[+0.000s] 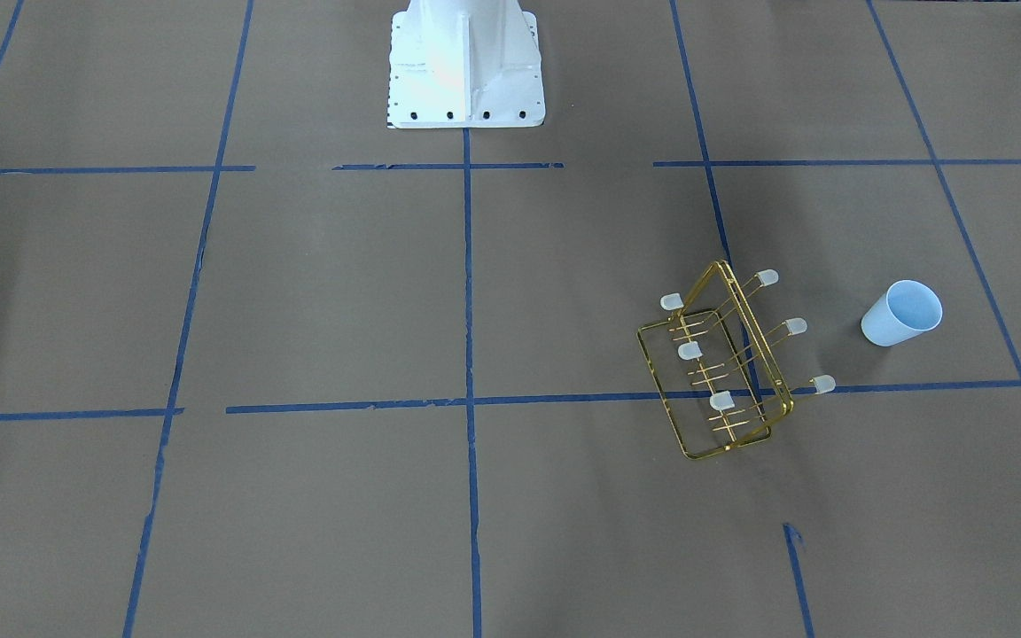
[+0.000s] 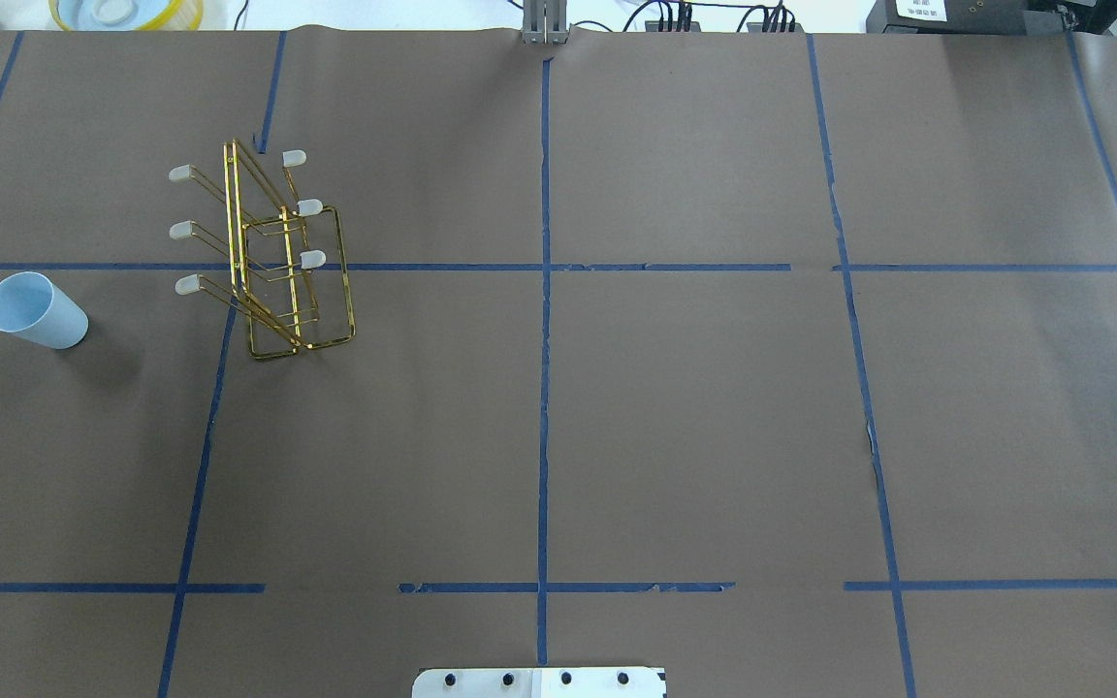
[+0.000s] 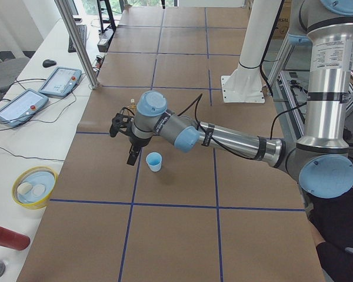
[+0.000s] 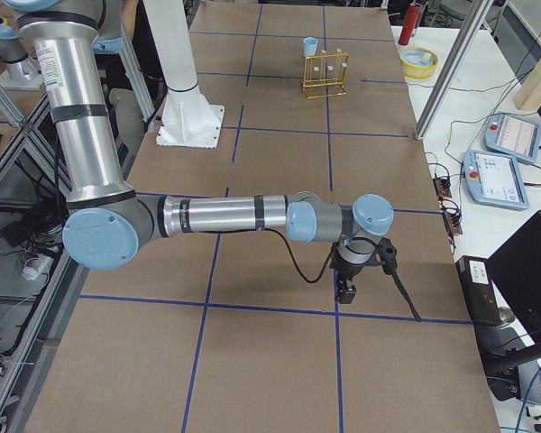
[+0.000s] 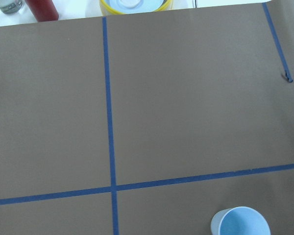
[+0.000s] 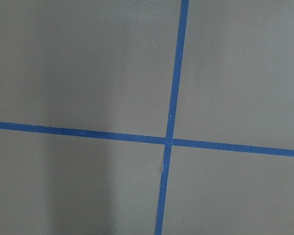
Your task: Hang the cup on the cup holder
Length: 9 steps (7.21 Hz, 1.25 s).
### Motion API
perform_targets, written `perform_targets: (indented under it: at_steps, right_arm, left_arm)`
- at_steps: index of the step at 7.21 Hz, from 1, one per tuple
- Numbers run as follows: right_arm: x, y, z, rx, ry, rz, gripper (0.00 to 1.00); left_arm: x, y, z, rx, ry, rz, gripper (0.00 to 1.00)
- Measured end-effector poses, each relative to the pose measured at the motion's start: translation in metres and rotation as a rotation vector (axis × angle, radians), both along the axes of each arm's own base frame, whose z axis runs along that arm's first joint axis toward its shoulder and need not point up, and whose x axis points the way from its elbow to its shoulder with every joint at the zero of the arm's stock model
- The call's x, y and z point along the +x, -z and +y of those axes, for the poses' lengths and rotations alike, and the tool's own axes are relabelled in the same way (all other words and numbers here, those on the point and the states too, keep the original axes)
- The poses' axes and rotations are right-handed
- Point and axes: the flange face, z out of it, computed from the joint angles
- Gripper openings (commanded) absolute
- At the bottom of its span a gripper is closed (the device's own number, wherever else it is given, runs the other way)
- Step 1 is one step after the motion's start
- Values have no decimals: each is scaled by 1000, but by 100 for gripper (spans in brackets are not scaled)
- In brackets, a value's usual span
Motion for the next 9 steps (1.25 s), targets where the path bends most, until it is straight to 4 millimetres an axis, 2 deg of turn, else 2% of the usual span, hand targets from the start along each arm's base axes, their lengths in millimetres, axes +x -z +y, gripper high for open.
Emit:
perform_targets:
  at_steps: [2,3,5,6,9]
  right_arm:
    - [0,0,0,0,0,0,100]
    - [0,0,0,0,0,0,100]
    - [0,0,0,0,0,0,100]
    - [0,0,0,0,0,0,100]
    - [0,0,0,-1,0,0,100]
  left_arm:
    - [68,32,-2,85,118,33,100]
    - [96,38,4,144,193,40,100]
    - [149,27,41,227,344,51,100]
    - [165,18,66,225,402,68,100]
    - [181,-18,132,259,556,38,100]
